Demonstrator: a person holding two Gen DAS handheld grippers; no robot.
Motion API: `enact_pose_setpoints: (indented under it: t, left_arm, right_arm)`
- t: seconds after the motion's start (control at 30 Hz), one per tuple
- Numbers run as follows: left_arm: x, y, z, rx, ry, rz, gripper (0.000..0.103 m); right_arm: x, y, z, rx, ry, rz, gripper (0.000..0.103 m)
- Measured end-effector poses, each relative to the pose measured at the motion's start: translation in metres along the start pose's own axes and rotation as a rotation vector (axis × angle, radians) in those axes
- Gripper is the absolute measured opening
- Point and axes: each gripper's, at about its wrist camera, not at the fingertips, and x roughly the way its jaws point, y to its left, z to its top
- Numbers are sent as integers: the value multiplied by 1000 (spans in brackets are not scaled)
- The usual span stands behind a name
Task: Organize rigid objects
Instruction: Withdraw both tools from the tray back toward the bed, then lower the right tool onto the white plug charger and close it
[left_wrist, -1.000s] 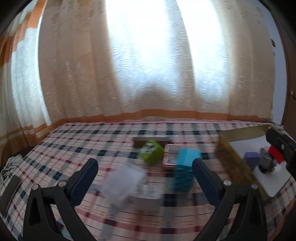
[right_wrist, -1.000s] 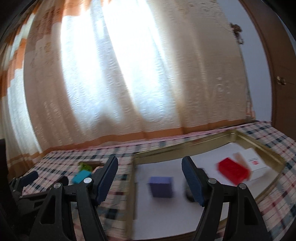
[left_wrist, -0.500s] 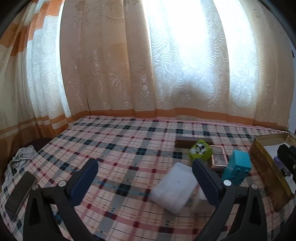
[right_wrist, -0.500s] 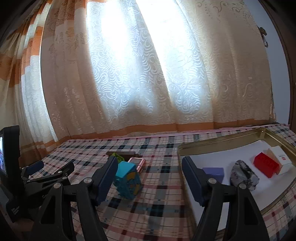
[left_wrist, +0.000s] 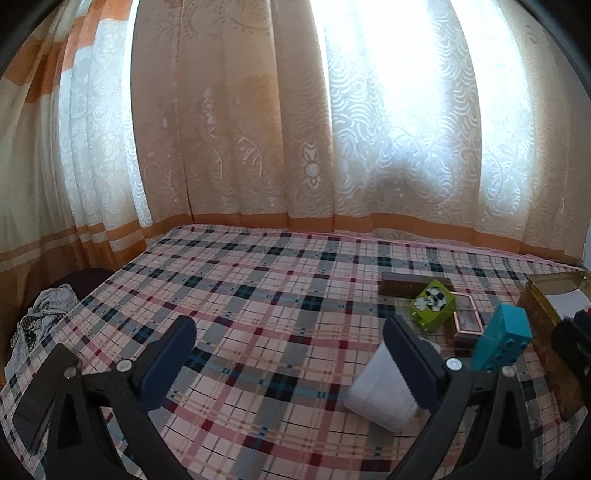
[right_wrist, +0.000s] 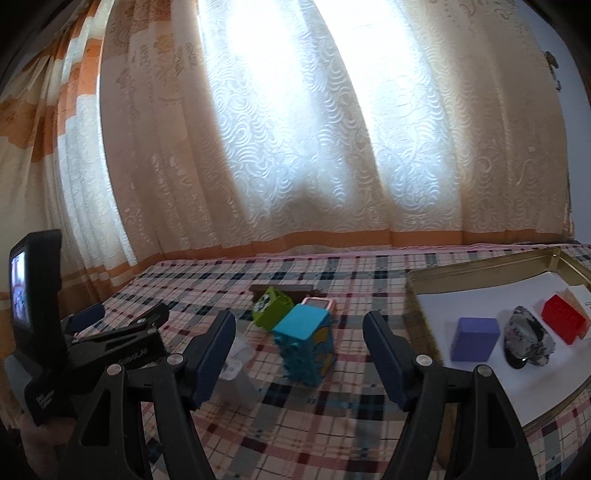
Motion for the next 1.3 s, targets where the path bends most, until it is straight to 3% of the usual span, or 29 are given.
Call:
enact_pose_setpoints:
  t: [0.17, 0.47, 0.67, 0.93, 1.03, 1.13, 1.3]
  left_arm:
    - [13, 16, 1, -38, 51, 1, 102]
    - [40, 41, 1, -81, 160, 9, 102]
    - [52, 33, -1, -32, 223, -17, 102]
    - [51, 29, -1, -8, 222, -26, 102]
    - [51, 28, -1, -3, 222, -28, 102]
    - [51, 28, -1, -1, 225, -27, 102]
    - [50, 28, -2, -8, 219, -37, 102]
  right_arm:
    - [0, 4, -2, -19, 28, 39, 74]
    - [30, 12, -13, -71, 261, 135, 74]
    - [64, 31, -23, -151, 429, 219, 74]
    - [89, 41, -20, -153, 459, 248, 73]
    - [91, 43, -21, -149, 467, 267, 49]
    - [97, 44, -25, -154, 503, 261, 44]
    - [92, 44, -25, -165, 487, 256, 41]
